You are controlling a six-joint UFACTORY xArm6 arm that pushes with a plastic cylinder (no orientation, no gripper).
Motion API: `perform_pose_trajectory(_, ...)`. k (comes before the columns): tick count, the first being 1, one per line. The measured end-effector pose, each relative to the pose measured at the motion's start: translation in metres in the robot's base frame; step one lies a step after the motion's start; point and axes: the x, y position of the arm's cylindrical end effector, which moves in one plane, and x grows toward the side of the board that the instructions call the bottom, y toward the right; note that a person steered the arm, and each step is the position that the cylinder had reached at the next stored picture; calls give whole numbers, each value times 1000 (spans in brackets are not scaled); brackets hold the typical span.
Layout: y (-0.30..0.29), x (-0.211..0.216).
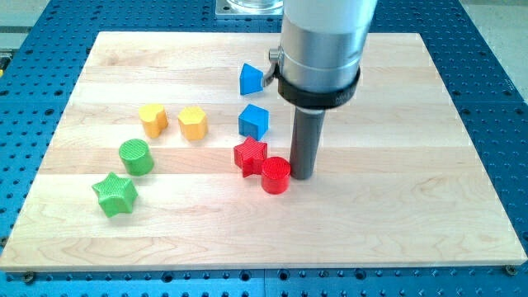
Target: Move the red circle slightly towards the left side
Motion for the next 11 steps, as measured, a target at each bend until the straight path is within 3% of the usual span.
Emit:
perform_pose_trajectory(2, -35, 43)
perform_pose_trajectory(4, -28, 89)
perform_pose_trajectory(7, -44, 63)
perform_pose_trajectory(8, -24, 50)
perform_pose_trajectory(9, 51, -50)
perform_pose_trajectory(10, 51, -150)
perform_pose_trajectory(11, 1, -173)
